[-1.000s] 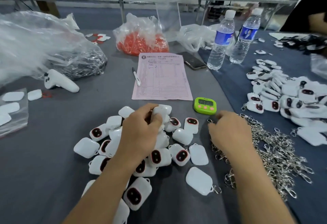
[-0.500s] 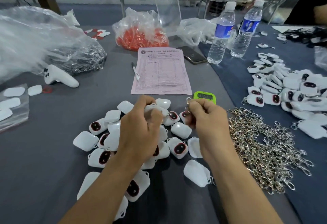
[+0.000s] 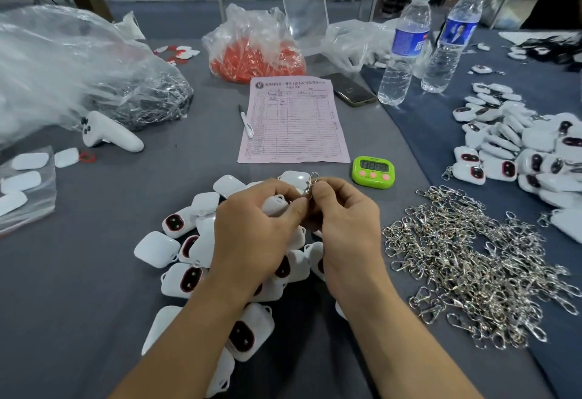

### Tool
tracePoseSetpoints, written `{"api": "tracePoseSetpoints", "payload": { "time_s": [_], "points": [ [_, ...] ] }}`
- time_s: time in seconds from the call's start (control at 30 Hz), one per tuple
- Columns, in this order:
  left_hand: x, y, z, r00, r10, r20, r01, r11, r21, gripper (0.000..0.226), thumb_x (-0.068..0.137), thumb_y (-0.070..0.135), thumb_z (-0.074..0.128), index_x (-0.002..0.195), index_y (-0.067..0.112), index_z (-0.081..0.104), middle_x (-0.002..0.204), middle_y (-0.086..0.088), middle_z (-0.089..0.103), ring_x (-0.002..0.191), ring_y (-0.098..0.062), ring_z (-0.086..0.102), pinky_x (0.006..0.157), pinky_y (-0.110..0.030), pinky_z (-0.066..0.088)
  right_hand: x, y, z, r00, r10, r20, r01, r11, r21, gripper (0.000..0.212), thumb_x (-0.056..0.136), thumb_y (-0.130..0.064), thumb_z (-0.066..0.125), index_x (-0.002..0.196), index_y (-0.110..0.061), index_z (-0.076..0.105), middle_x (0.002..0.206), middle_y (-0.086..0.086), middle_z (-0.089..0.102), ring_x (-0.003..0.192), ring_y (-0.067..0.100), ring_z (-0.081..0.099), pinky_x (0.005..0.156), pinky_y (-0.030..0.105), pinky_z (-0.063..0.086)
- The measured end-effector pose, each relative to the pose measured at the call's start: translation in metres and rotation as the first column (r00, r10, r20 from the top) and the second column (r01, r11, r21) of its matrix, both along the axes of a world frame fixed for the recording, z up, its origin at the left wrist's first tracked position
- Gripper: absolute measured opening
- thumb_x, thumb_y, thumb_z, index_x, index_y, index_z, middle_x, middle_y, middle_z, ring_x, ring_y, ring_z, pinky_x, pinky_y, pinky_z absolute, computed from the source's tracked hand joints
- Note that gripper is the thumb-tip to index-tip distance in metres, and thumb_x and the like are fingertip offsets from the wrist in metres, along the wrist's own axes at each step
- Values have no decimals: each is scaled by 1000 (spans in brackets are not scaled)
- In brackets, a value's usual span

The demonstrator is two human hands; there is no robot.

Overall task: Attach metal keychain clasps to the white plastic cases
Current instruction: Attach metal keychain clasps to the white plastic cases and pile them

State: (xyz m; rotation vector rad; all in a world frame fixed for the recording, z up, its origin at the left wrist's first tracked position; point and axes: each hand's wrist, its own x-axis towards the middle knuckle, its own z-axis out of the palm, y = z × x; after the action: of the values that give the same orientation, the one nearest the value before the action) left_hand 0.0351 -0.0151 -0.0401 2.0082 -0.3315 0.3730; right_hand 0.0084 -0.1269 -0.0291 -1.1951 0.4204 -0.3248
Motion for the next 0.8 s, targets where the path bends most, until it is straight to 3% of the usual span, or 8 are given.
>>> {"api": "tracePoseSetpoints", "payload": {
  "time_s": [0.07,0.2,0.3,0.37,0.4,0.53,0.67,0.8],
  "points": [
    [1,1,-1,1000,-4,5,4,1000,-30,5,81,34,77,80,37,74,76,24,71,75,-2,68,63,-9,47,0,1,0,1000,6,-20,-6,1000,-9,21,100,-5,58,83,-7,71,66,2,68,60,14,61,62,30,55],
    [1,-1,0,999,54,0,-54,994,-92,3,80,36,72,80,38,72,75,26,70,73,0,68,61,-8,47,-1,-4,-2,998,-58,0,57,998,-34,16,99,-1,57,91,-6,70,72,2,72,60,12,65,57,24,53],
    [2,0,-2,996,85,-1,-85,993,-84,8,81,34,73,83,42,71,75,28,69,74,1,66,63,-7,46,-6,-16,-5,982,-136,133,185,849,-494,32,92,1,62,110,-26,65,100,-13,72,88,2,68,77,16,51],
    [2,0,-2,998,55,6,-54,996,-64,8,83,32,73,83,41,72,76,28,70,76,0,67,64,-10,47,-9,-18,-6,989,-5,151,112,690,-715,40,90,-4,65,111,-37,65,104,-20,68,99,-4,61,81,6,43],
    [2,0,-3,999,31,12,-31,998,-56,7,83,33,72,84,40,73,77,26,71,76,-2,68,65,-13,49,-10,-18,-6,991,65,119,46,668,-743,38,90,-6,66,108,-39,68,101,-21,69,99,-5,61,81,6,42],
    [2,1,0,999,-32,40,35,997,-68,7,81,38,68,87,42,71,78,24,71,75,-2,69,64,-12,49,-10,-19,-8,978,206,40,-129,739,-661,39,92,-8,62,89,-45,71,86,-17,76,83,6,71,78,32,58],
    [3,3,1,996,-76,39,80,990,-114,8,81,35,71,86,42,73,74,24,72,68,1,69,59,-6,46,-7,-25,-7,985,163,61,-93,788,-609,15,90,-13,70,83,-26,75,76,-7,75,73,15,71,69,34,59],
    [5,6,-1,998,-57,-18,54,990,-133,9,79,33,76,84,40,76,73,21,73,66,0,70,59,-10,50,-3,-23,-6,985,153,83,-102,894,-436,20,90,-1,69,79,-16,75,73,2,75,67,14,67,66,29,56]
  ]
}}
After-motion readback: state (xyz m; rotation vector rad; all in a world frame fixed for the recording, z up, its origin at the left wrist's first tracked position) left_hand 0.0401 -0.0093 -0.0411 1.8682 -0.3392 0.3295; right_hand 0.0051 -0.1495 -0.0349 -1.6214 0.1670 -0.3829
